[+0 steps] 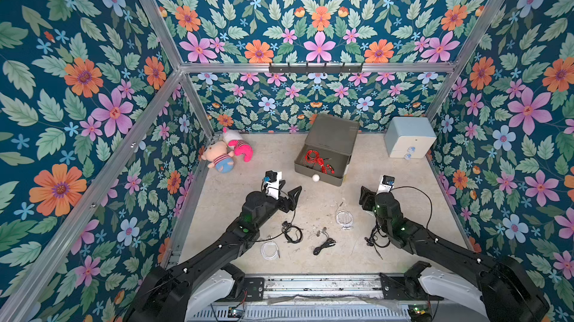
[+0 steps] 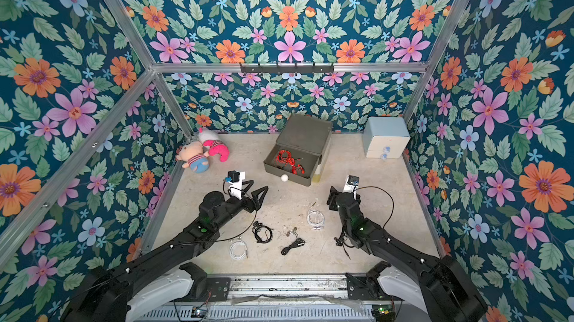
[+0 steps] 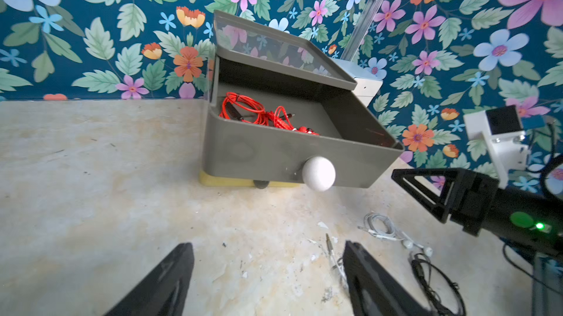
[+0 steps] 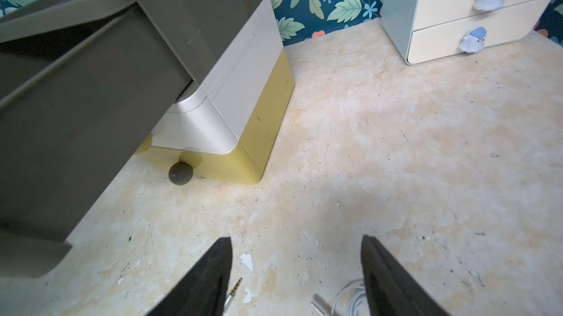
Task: Place the wired earphones into the drawer by color
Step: Close the drawer of the storage box.
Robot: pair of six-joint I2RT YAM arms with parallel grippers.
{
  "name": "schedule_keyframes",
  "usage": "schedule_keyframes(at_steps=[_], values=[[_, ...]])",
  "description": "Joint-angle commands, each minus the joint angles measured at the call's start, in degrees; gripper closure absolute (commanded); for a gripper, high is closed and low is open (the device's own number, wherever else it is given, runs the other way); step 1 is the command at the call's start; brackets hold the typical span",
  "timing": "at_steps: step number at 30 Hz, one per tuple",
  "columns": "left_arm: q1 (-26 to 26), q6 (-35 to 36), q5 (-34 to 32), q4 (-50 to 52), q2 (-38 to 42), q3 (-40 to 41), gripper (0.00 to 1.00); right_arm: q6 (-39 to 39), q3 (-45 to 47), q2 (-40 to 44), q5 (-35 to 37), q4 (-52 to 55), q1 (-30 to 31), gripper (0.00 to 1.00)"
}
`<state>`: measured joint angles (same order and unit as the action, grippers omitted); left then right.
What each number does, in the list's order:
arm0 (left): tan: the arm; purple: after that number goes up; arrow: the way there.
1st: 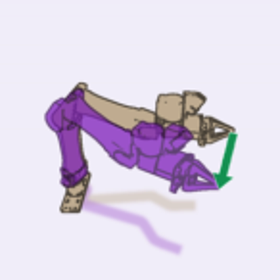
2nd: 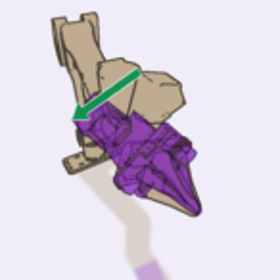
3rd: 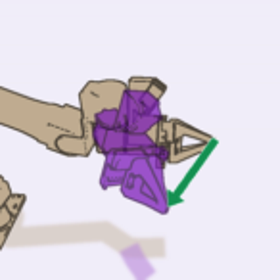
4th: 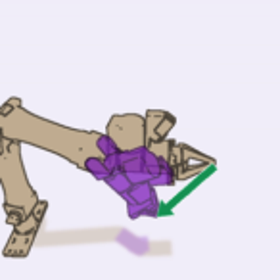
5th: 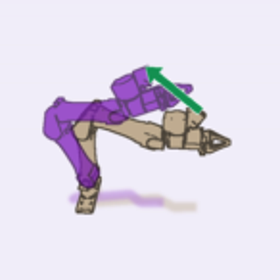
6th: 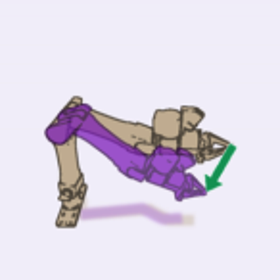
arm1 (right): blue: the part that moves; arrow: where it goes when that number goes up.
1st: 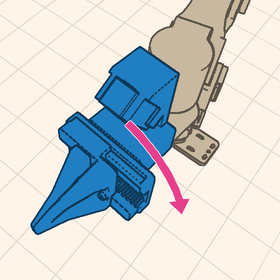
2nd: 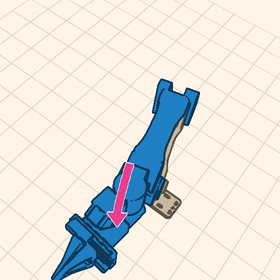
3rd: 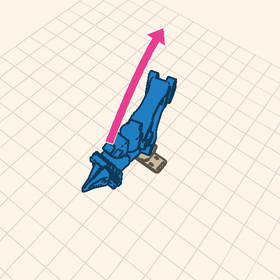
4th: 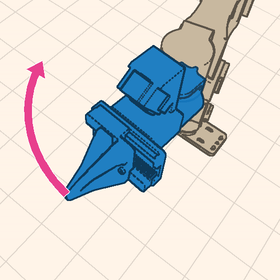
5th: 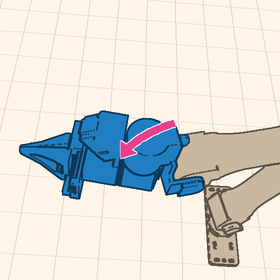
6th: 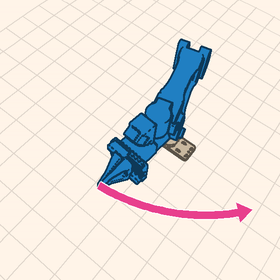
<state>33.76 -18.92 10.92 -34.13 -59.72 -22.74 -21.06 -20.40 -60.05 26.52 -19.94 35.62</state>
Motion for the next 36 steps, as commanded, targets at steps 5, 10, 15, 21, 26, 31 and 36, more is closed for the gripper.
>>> schedule_keyframes(at_steps=[5, 10, 15, 21, 26, 31, 36], values=[[0.51, -8.02, 6.33, -7.03, -6.41, -3.84, 0.28, 3.64, 3.88, 3.98, -1.15, -6.5, -0.02, 0.28], [0.69, -10.64, 8.68, -10.47, -11.48, -6.19, 0.34, 4.44, 3.73, 6.54, -3.35, -4.4, 0.02, 0.27], [1.01, -12.84, 9.03, -13.06, -14.83, -7.38, 0.41, 4.36, 4.25, 8.65, -4.62, -3.61, 0.01, 0.27], [1.31, -14.18, 8.77, -13.81, -17.11, -8.87, 0.47, 4.54, 4.74, 10.29, -4.47, -3.49, 0.06, 0.26], [1.66, -15.43, 9.56, -14.36, -19.17, -10.21, 0.51, 4.54, 4.85, 10.74, -4.38, -3.43, 0.05, 0.25], [2.1, -16.3, 9.66, -14.4, -20.5, -10.74, 0.55, 4.54, 4.92, 11.31, -3.86, -3.0, 0.02, 0.26], [2.37, -16.76, 8.96, -13.51, -21.38, -11.23, 0.57, 4.54, 5.42, 12.06, -3.59, -3.5, 0.02, 0.25]])
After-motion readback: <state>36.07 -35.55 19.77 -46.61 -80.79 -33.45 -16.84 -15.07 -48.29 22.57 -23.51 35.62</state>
